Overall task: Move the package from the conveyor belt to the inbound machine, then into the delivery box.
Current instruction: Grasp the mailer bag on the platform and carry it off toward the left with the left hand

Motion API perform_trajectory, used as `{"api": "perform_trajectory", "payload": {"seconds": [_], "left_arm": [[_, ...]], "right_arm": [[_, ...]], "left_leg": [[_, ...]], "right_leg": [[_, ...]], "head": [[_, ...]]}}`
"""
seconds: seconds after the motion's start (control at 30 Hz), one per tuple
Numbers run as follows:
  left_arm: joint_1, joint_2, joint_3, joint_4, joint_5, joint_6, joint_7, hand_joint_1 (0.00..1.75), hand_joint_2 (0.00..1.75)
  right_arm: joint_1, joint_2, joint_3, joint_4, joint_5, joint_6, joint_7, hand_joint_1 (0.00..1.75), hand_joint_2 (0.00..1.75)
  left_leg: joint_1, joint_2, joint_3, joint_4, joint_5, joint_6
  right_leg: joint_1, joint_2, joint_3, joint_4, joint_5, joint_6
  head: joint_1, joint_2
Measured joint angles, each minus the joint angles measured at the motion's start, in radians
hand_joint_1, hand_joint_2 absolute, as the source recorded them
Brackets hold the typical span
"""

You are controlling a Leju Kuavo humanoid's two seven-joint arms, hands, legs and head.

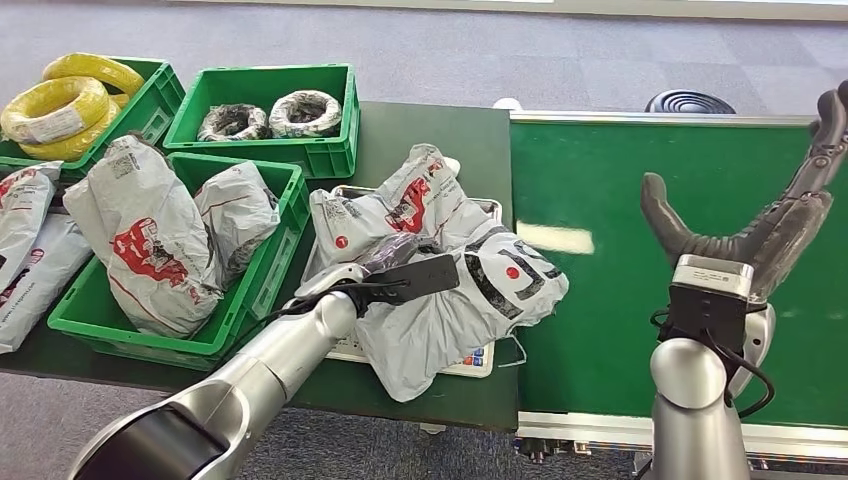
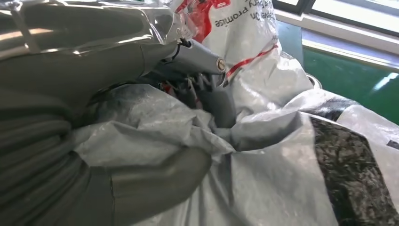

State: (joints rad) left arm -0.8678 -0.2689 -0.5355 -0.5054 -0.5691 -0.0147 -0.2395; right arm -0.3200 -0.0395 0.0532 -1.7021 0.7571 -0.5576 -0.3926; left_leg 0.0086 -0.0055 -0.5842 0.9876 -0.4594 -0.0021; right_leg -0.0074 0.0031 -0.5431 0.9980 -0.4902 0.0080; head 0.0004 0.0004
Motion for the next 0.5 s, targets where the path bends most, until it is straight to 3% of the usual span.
{"api": "perform_trajectory", "payload": {"seconds": [0.3,0.5], "left_arm": [[-0.010,0.036,0.087,-0.038,0.131,0.137,-0.082,1.75,1.75],[0.005,0.114,0.190,-0.274,0.144,0.305,-0.077,1.75,1.75]], "right_arm": [[-0.013,0.004,0.013,0.001,-0.017,-0.014,-0.007,0.00,1.75],[0.007,0.001,0.008,0.004,-0.034,-0.034,-0.025,0.00,1.75]], "left_leg": [[0.000,0.000,0.000,0.000,0.000,0.000],[0.001,0.001,0.000,0.000,0.000,0.000]], "right_leg": [[0.000,0.000,0.000,0.000,0.000,0.000],[0.001,0.000,-0.001,0.000,0.000,0.000]], "head": [[0.000,0.000],[0.000,0.000]]}}
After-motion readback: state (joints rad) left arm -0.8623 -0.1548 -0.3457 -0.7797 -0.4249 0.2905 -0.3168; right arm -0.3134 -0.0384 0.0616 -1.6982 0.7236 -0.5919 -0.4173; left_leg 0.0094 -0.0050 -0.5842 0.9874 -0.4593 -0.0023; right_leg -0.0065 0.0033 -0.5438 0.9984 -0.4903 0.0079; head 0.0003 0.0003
